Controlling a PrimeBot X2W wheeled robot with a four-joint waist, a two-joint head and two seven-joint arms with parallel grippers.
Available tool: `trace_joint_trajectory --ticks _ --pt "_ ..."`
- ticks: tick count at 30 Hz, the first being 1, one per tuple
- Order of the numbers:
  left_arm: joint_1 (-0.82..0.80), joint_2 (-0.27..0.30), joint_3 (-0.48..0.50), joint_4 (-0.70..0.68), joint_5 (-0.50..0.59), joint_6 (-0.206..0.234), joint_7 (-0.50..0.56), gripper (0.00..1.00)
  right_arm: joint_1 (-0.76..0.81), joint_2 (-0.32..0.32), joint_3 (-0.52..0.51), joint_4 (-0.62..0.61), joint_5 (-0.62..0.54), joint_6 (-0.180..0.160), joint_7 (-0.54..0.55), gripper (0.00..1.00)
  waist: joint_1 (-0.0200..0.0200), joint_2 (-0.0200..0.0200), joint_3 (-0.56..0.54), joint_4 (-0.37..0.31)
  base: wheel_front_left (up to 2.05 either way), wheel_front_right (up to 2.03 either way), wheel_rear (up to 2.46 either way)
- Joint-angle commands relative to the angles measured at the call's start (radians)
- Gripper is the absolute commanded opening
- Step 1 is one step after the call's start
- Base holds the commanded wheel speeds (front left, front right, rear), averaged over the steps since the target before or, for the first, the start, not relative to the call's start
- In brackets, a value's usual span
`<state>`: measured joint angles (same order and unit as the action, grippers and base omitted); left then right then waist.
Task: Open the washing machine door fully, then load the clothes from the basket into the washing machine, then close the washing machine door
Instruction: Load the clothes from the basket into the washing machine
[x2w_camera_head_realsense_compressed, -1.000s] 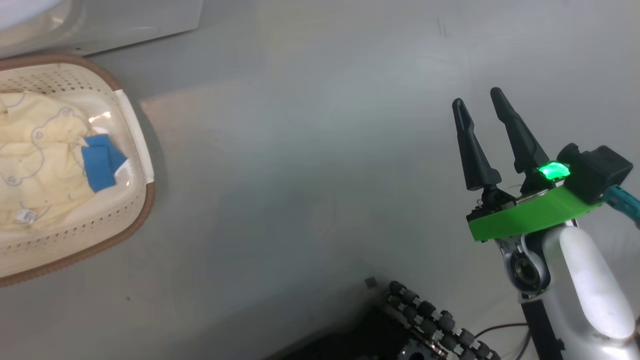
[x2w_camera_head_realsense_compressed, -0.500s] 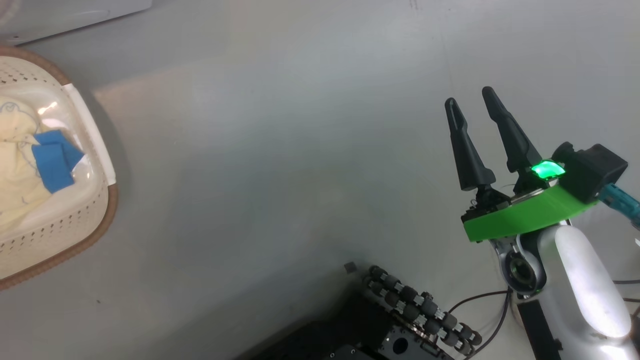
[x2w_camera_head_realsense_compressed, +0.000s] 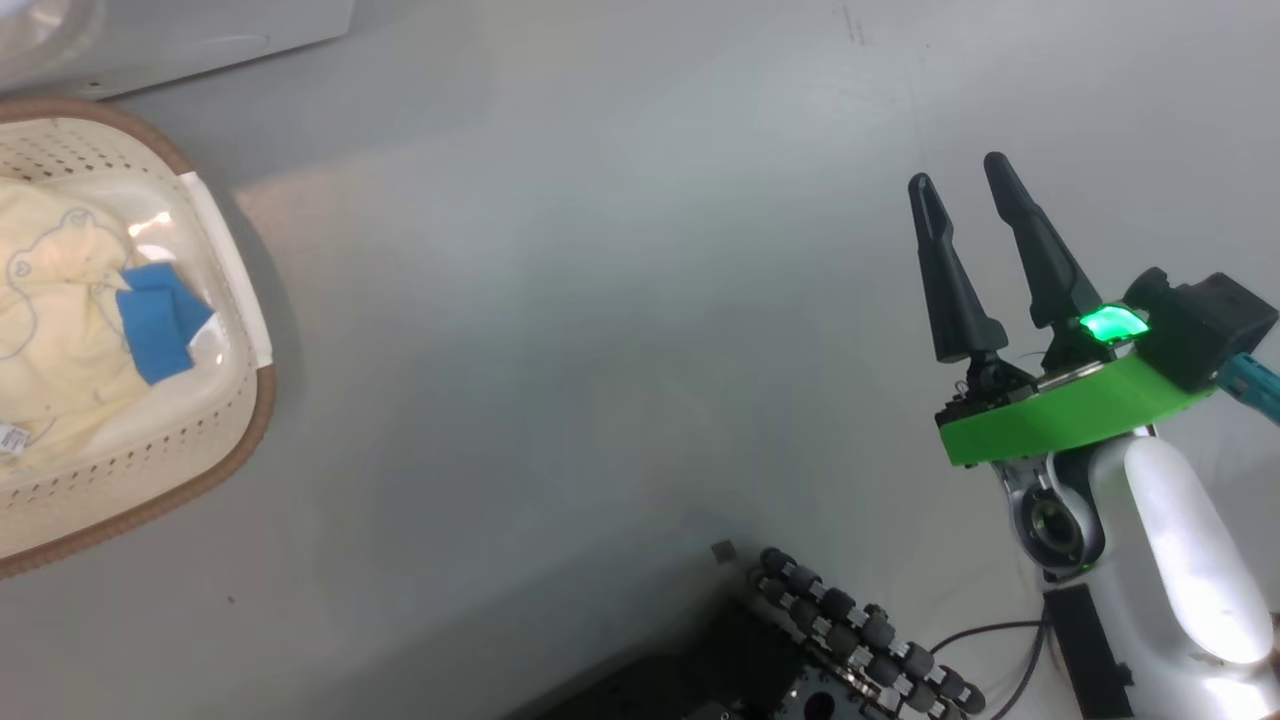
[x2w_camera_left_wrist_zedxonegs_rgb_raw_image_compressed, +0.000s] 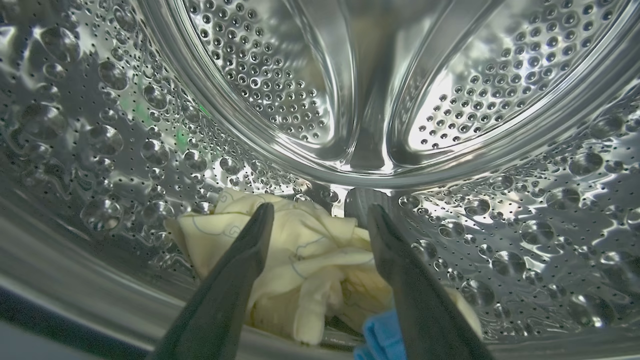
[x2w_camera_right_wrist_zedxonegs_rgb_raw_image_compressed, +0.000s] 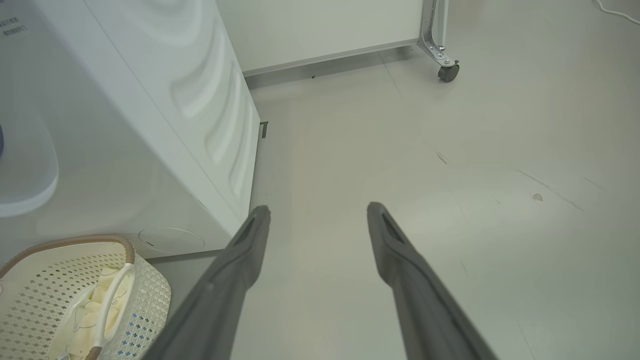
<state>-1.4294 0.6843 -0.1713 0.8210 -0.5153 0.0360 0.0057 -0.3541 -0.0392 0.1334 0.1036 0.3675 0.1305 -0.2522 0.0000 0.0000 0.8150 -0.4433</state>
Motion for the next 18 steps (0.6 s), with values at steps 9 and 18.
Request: trace_joint_trajectory --ticks 9,18 --pt "0.211 -0.027 0.035 -0.059 -0.049 0.007 -0.119 1.00 0.040 -0.011 -0.022 -0.016 -0.033 0.000 -0.010 1.00 0.0000 0.0000 -0.101 0.060 0.00 0.00 0.00" --pt "0.541 -0.121 0.051 -0.243 -0.079 0.072 -0.227 1.00 0.087 -0.011 -0.048 0.001 -0.090 0.000 -0.010 1.00 0.0000 0.0000 -0.232 0.130 0.00 0.00 0.00"
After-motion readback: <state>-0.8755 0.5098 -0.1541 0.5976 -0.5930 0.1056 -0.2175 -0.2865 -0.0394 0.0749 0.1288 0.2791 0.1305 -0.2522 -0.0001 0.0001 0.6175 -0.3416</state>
